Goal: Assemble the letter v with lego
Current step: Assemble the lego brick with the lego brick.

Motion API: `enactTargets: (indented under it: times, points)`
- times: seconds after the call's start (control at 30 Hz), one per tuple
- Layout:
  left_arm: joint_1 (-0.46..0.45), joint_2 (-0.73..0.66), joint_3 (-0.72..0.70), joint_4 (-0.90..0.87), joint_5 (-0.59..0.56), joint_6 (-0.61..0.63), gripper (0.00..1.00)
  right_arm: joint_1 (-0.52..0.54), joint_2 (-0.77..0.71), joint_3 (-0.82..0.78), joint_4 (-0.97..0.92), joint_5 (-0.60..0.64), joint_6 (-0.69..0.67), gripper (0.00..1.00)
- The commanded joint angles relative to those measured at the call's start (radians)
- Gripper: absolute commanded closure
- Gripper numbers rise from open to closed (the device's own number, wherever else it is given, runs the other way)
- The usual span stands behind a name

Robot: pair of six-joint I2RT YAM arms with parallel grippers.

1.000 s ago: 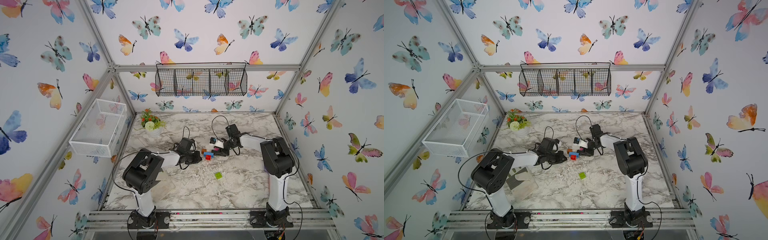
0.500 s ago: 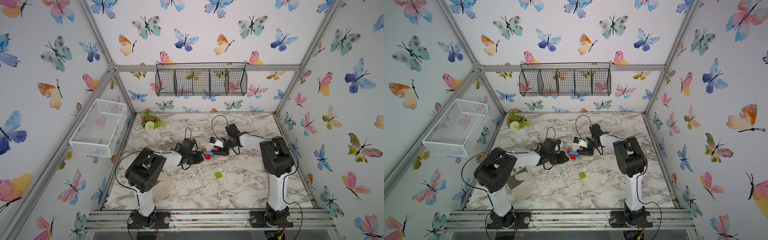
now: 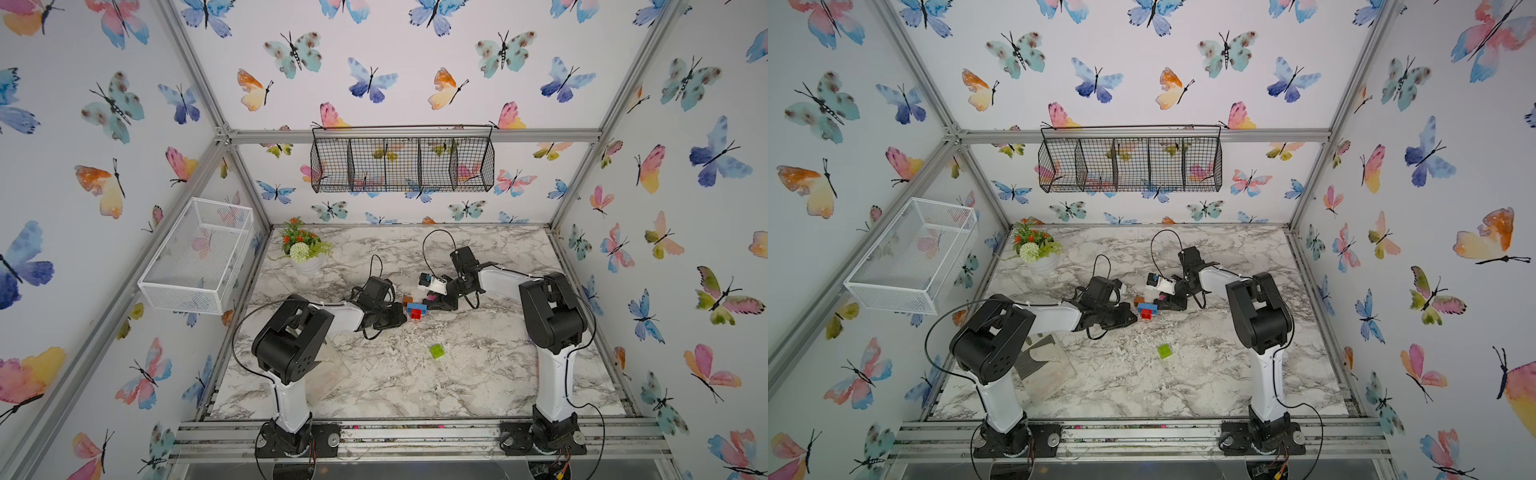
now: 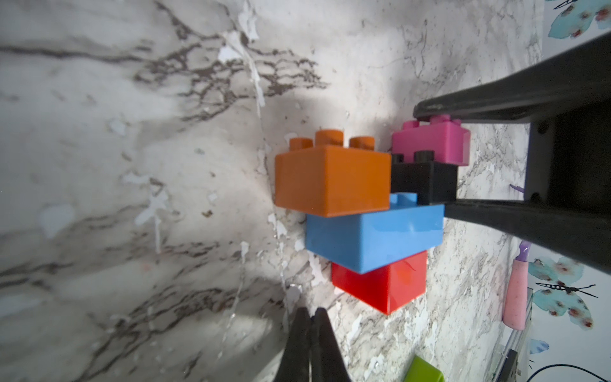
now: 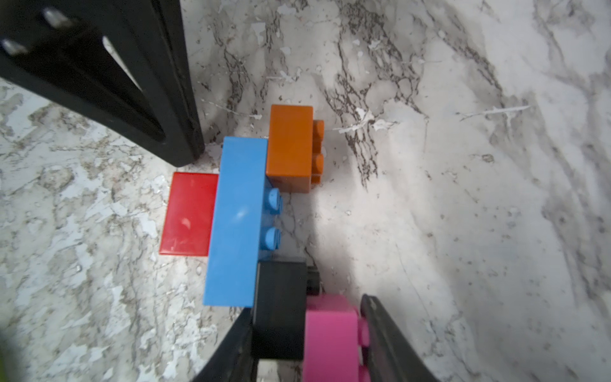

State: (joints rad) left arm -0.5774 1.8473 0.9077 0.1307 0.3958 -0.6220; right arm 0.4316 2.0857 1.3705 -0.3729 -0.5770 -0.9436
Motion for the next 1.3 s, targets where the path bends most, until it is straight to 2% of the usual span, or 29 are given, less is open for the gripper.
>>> enactTargets:
  times: [0.0, 0.33, 0.4, 0.47, 0.57, 0.73, 0.8, 0.97, 1.27]
  points:
    - [-0.003, 0.013, 0.017, 0.000, -0.009, 0.007, 0.93, 0.004, 0.039, 0.019, -0.061, -0.012, -0.004, 0.57]
    - [-0.001, 0.013, 0.018, -0.003, -0.009, 0.012, 0.93, 0.004, 0.043, 0.022, -0.070, -0.015, -0.009, 0.59]
    - [-0.001, 0.012, 0.018, -0.007, -0.008, 0.013, 0.93, 0.004, 0.041, 0.022, -0.069, -0.015, -0.008, 0.53]
    - [-0.001, 0.010, 0.018, -0.008, -0.006, 0.015, 0.93, 0.004, 0.035, 0.017, -0.061, -0.010, -0.006, 0.40]
    - [-0.001, 0.002, 0.016, -0.012, -0.006, 0.018, 0.91, 0.004, 0.009, -0.007, -0.033, 0.003, -0.010, 0.33]
    - [-0.001, -0.019, 0.009, -0.022, -0.008, 0.025, 0.90, 0.001, -0.028, -0.044, 0.005, 0.063, -0.001, 0.33]
    - [-0.001, -0.027, 0.006, -0.025, -0.009, 0.027, 0.89, 0.001, -0.027, -0.043, 0.008, 0.058, 0.003, 0.33]
    - [-0.001, -0.033, 0.006, -0.030, -0.009, 0.033, 0.89, 0.001, -0.021, -0.038, 0.030, 0.031, 0.018, 0.43]
    - [0.004, -0.031, 0.008, -0.036, -0.006, 0.039, 0.88, 0.001, -0.009, -0.028, 0.021, 0.003, -0.007, 0.47]
